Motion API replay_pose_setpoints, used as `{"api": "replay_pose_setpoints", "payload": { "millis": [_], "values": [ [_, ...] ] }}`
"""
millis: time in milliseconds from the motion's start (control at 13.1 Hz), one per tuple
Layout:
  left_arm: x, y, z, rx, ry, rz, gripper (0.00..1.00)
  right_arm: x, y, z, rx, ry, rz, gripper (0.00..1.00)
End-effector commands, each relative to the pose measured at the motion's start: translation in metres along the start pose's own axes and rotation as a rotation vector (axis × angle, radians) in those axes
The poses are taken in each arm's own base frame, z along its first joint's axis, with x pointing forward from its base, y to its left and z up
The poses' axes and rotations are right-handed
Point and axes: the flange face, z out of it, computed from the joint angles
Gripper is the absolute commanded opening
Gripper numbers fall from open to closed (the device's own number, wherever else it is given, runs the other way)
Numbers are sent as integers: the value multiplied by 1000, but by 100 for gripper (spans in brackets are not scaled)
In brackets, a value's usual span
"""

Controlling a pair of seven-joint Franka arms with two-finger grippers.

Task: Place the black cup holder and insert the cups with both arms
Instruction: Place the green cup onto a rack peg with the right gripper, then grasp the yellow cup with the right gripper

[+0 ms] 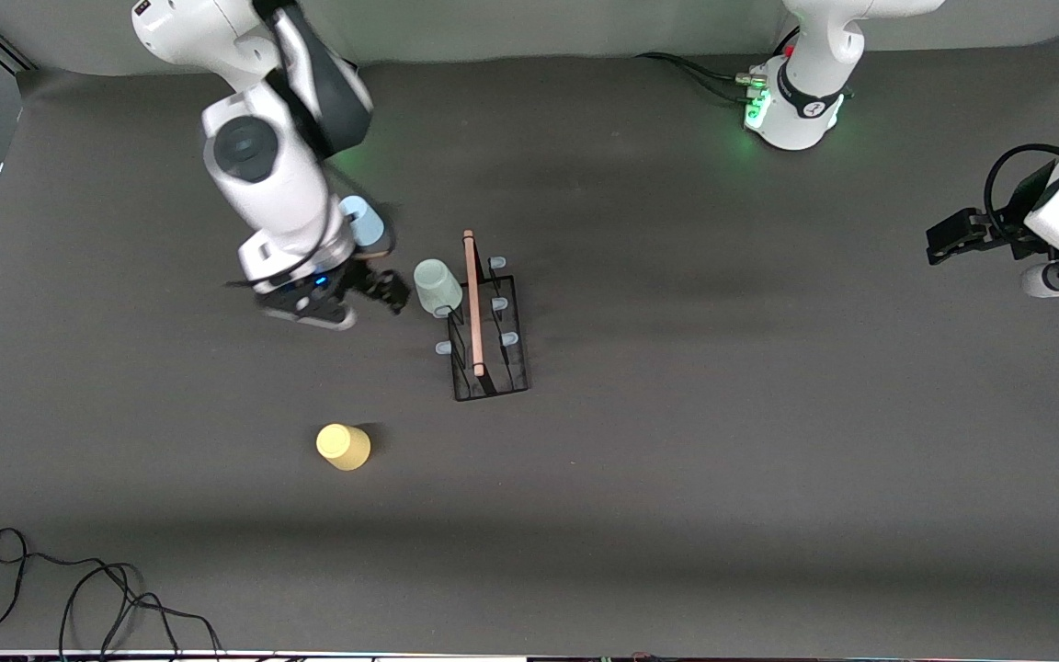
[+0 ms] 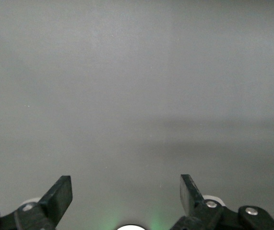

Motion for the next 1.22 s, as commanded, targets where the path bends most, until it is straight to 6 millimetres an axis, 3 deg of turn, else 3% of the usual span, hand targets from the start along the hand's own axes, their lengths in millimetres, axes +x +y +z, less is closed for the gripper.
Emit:
{"api": "replay_pose_setpoints", "payload": {
  "millis": [0, 304, 533, 837, 1142],
  "values": [
    [-1, 3, -2, 11, -1, 8, 100, 47, 18, 36, -26, 38, -46, 100],
    [2, 3, 3, 13, -7, 7, 100, 103, 34, 91, -17, 60, -91, 100],
    [3, 3, 3, 12, -9, 7, 100, 136, 53, 118, 33, 83, -74, 100],
    [2, 4, 4, 12, -10, 7, 100, 156, 48, 159, 46, 95, -95, 100],
    [3, 3, 5, 12, -12, 5, 100, 164, 37, 184, 59, 98, -79, 100]
  ]
}}
